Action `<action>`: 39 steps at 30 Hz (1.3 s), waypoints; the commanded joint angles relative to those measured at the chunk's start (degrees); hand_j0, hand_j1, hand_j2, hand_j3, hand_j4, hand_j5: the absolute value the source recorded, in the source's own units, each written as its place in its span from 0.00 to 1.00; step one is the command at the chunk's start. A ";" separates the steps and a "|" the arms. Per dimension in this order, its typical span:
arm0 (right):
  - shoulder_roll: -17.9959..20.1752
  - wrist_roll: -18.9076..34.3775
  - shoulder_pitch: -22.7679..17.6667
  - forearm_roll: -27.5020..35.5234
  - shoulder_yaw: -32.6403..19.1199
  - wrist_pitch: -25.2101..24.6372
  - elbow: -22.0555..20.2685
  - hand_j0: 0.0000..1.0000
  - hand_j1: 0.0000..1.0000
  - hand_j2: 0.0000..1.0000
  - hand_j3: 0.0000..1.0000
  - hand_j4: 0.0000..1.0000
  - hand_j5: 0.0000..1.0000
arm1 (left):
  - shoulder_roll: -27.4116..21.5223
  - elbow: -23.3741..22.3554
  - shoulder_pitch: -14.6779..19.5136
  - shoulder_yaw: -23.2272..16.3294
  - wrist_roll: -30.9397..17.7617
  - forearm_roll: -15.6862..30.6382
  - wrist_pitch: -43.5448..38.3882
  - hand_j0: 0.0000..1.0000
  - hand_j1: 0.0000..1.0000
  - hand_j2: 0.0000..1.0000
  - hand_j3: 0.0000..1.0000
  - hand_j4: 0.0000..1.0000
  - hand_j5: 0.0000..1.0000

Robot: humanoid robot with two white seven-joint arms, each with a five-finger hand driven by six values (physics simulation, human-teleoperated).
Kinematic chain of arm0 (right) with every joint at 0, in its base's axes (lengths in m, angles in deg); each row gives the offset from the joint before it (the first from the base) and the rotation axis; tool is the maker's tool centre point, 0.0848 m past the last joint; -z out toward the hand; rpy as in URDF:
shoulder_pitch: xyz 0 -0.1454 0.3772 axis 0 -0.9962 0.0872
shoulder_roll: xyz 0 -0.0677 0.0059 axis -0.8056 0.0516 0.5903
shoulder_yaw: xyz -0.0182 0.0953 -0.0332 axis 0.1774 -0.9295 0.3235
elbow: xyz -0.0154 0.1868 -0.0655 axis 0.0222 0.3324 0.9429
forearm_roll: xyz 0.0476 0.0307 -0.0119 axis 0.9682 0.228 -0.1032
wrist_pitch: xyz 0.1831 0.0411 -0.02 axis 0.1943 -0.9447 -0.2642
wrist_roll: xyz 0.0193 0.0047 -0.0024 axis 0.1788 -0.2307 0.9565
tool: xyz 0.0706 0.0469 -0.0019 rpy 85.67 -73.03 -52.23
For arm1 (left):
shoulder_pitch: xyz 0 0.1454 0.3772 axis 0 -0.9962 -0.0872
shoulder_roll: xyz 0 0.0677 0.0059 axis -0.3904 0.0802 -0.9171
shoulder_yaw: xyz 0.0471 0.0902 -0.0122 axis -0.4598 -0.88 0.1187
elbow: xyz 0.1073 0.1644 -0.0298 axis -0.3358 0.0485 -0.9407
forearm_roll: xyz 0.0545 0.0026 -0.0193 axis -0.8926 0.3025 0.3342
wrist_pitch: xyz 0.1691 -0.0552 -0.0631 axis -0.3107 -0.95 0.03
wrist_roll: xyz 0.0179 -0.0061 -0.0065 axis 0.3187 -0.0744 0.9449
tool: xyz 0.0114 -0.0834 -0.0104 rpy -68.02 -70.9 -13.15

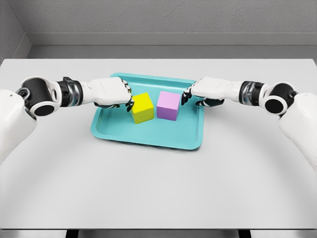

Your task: Push two cubes

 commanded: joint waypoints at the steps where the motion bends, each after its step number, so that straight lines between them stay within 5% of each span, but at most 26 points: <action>1: -0.42 -0.02 0.09 -0.35 0.02 -0.13 0.77 0.59 0.59 0.59 0.59 0.59 0.59 | 0.27 0.01 0.00 -0.07 -0.05 0.01 0.23 0.62 0.62 0.62 0.62 0.62 0.62; 14: -1.39 -0.02 1.14 -0.35 0.11 -0.13 1.12 0.59 0.59 0.59 0.59 0.59 0.59 | -0.26 0.19 0.00 0.64 0.04 0.10 0.23 0.72 0.72 0.72 0.72 0.72 0.72; 23: -1.39 -0.02 1.14 -0.35 0.11 -0.13 0.85 0.59 0.59 0.59 0.59 0.59 0.59 | -0.78 0.01 0.00 1.08 -0.05 0.10 0.23 0.57 0.57 0.57 0.57 0.57 0.57; 39: -2.80 -0.02 1.14 -0.44 0.37 -0.13 1.03 0.59 0.59 0.59 0.59 0.59 0.59 | -3.51 -0.69 -0.09 3.01 -0.05 0.10 0.23 0.54 0.54 0.54 0.54 0.54 0.54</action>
